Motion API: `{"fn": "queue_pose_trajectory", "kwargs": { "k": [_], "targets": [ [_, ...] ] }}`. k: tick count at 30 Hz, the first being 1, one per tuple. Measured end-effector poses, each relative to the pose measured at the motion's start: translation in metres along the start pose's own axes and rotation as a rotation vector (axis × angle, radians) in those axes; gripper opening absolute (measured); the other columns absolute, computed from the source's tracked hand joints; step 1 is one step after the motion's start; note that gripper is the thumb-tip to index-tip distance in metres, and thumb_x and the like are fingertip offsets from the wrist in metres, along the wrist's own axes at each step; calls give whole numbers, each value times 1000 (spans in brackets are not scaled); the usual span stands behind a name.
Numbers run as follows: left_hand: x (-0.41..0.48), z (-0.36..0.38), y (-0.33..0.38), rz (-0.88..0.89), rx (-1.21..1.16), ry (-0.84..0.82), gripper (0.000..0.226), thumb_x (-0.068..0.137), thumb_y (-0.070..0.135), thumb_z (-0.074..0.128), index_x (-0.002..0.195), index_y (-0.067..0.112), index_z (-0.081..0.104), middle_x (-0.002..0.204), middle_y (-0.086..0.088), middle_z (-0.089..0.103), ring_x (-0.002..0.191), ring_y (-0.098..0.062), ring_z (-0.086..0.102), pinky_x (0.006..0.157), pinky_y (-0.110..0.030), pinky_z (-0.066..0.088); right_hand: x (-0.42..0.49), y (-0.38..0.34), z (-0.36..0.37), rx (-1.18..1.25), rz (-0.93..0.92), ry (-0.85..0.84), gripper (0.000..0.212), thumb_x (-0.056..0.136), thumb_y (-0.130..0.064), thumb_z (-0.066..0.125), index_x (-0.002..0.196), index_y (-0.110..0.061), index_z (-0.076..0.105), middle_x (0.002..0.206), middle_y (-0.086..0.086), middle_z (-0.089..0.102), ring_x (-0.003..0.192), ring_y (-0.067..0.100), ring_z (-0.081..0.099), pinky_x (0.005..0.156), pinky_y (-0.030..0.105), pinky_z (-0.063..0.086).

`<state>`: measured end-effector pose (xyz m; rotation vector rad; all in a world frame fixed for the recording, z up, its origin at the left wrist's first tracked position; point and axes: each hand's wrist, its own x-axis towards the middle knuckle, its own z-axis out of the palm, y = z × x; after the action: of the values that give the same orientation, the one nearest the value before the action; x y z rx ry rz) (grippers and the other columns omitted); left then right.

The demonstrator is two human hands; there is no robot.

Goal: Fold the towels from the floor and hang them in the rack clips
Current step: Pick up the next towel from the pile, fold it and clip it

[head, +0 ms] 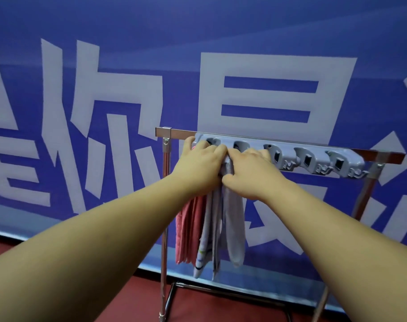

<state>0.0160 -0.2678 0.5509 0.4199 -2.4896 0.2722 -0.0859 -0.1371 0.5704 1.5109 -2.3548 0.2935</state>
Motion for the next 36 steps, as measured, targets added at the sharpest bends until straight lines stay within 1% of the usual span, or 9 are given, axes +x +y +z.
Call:
{"fn": "queue_pose_trajectory", "kwargs": {
  "k": [2,6,10,13,19,23,29,32,36],
  "targets": [
    [2,3,6,-13,3,27,19,87,19,58,97,22,42,86,10,50,104,-25,56,114,-51,26,-2,-5,3,-16,30,-2,41,89,-45,55,121,-20,49,87,-3,53,102,27,50,96,43,28],
    [11,-3,5,-12,34,49,10,91,20,55,91,23,46,78,8,55,82,-22,56,108,-42,27,-1,-17,17,-95,98,50,55,87,-50,62,129,-19,45,109,2,64,114,29,57,107,50,26],
    [15,-4,-6,21,20,10,9,94,20,54,99,22,61,85,3,70,85,-24,63,103,-38,32,1,-25,29,-130,156,139,45,94,-34,62,132,-17,43,117,5,66,118,30,59,112,51,22],
    [7,-6,-5,9,-48,-49,20,92,29,49,108,21,60,90,2,67,92,-24,61,104,-42,32,3,-18,26,-82,175,141,42,97,-17,49,139,-19,45,101,4,68,114,29,61,119,49,18],
    [-8,-1,3,-16,-42,-33,40,88,51,58,115,22,56,89,13,54,100,-20,57,109,-48,29,6,-3,16,10,152,67,36,103,-25,31,131,-24,54,82,-2,68,100,27,66,125,51,13],
    [-4,-1,14,-83,14,-21,24,95,30,54,115,18,57,84,8,59,98,-25,61,112,-50,27,3,-9,18,-48,142,12,44,104,-25,34,147,-18,44,93,2,66,112,28,64,125,52,11],
    [-7,-4,8,-73,-23,-84,36,89,16,50,125,17,53,86,4,57,91,-24,49,113,-49,26,-2,-7,21,-69,92,-44,61,99,-18,44,157,-12,28,98,-1,55,122,26,59,126,56,3],
    [-9,-8,1,-66,-96,-128,40,88,23,49,128,23,51,96,3,59,106,-25,56,115,-49,20,-5,-3,17,-42,88,-99,72,95,-17,46,163,-12,23,111,-1,57,132,24,54,128,58,-6],
    [-12,-23,-3,-86,-153,-202,53,90,28,49,143,24,49,118,1,63,135,-24,48,123,-57,11,-13,0,8,20,98,-70,67,94,-18,47,159,-18,32,126,0,64,135,24,56,130,57,-9]
  ]
}}
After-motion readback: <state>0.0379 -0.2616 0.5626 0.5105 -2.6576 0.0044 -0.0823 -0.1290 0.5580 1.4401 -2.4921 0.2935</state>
